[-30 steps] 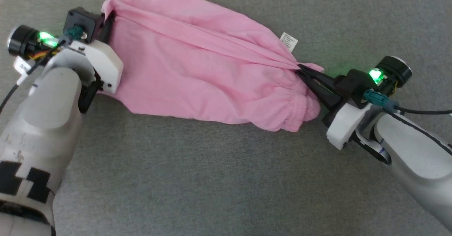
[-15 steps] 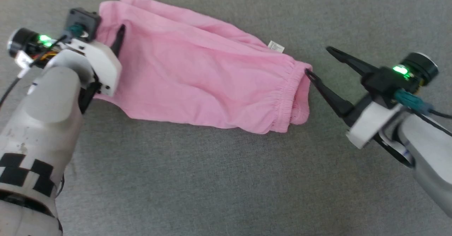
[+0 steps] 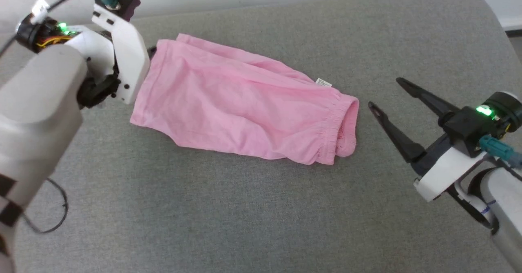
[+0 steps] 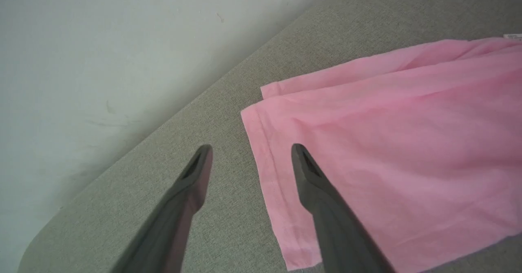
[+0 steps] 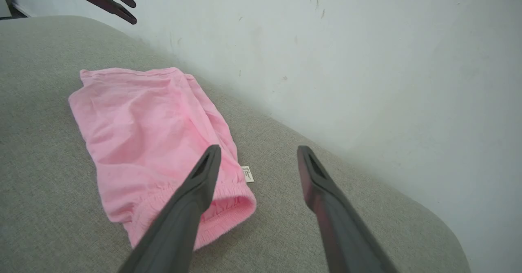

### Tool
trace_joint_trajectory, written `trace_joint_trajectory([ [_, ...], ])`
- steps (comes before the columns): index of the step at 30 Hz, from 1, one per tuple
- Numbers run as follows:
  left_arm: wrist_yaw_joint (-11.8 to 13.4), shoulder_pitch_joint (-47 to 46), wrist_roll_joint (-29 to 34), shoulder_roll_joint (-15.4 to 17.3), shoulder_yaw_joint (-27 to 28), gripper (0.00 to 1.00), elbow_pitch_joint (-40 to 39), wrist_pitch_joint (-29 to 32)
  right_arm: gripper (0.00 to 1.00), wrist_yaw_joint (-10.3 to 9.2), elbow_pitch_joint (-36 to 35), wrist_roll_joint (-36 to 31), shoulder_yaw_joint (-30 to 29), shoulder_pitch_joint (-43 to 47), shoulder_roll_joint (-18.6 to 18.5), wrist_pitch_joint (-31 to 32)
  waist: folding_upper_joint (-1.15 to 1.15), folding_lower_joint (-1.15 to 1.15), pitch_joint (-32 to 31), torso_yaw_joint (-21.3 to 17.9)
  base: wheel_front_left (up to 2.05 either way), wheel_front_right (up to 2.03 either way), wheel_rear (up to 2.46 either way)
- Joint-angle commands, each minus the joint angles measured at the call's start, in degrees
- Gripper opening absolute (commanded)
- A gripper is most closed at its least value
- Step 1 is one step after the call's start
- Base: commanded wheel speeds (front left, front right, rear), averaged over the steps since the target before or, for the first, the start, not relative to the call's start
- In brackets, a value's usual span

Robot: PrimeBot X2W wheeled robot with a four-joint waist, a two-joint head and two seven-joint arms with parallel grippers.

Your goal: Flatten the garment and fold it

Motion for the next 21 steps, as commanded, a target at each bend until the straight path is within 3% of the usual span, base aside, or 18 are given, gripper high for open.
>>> trace_joint_trajectory([
  [1,-0.37,-1.00,-3.61,1.59,-1.38,1.00,-1.95,4.52,1.00,-0.12,-0.83,-0.53,-0.34,1.00,0.65,0.48,0.00,0.01,-0.35,0.13,0.00,0.00,0.00],
  [5,-0.37,-2.31,-10.64,5.40,-4.97,1.00,-6.48,15.39,1.00,-0.12,-2.05,-0.85,-0.18,1.01,1.54,1.42,0.00,0.01,0.77,-0.96,0.00,0.00,0.00],
  [8,-0.37,-2.37,-14.26,6.69,-6.41,1.00,-7.84,20.15,1.00,-0.12,-2.26,-0.81,0.40,0.45,2.08,1.71,0.00,0.01,1.82,-1.89,0.00,0.00,0.00],
  [21,-0.37,0.68,-15.47,6.85,-11.65,1.00,-4.80,23.70,1.00,-0.12,1.06,-0.25,3.93,-4.23,5.02,-0.55,0.00,0.01,6.90,-5.98,0.00,0.00,0.00],
])
